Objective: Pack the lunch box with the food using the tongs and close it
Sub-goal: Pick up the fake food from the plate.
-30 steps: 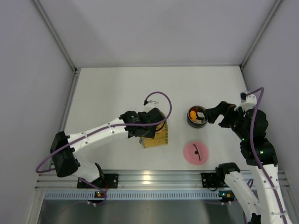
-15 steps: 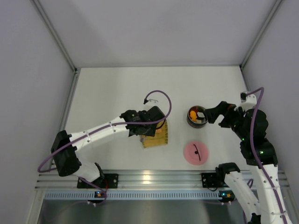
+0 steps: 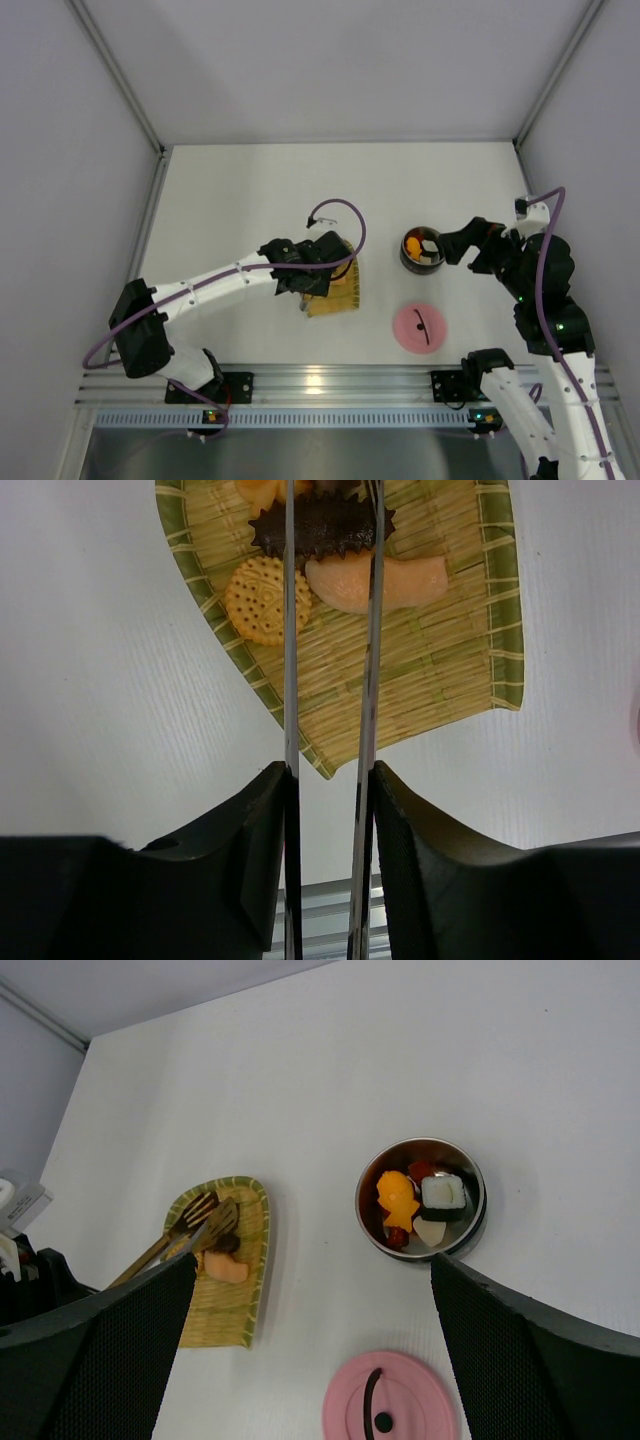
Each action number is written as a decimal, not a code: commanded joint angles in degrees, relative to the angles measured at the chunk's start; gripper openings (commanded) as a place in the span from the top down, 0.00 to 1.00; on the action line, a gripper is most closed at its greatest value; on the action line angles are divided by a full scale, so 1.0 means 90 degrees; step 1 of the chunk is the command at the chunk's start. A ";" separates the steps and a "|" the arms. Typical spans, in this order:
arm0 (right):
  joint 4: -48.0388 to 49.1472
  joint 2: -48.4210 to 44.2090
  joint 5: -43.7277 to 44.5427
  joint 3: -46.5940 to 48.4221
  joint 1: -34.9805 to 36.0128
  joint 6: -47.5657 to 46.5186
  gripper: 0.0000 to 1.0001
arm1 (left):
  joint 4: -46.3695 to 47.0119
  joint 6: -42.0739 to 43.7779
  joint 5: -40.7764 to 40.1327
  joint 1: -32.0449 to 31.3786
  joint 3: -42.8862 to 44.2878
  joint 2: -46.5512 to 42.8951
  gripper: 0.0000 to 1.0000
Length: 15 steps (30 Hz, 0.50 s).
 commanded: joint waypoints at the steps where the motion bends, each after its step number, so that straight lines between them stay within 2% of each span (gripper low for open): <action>1: 0.0117 -0.0112 -0.0004 0.0029 -0.0068 -0.0034 0.01 | 0.0394 0.0043 0.0100 0.0020 -0.0055 -0.0117 0.58; 15: 0.0078 -0.0112 0.0025 0.0048 -0.0068 -0.0054 0.01 | 0.0199 0.0112 0.0139 0.0011 0.0237 -0.0224 0.72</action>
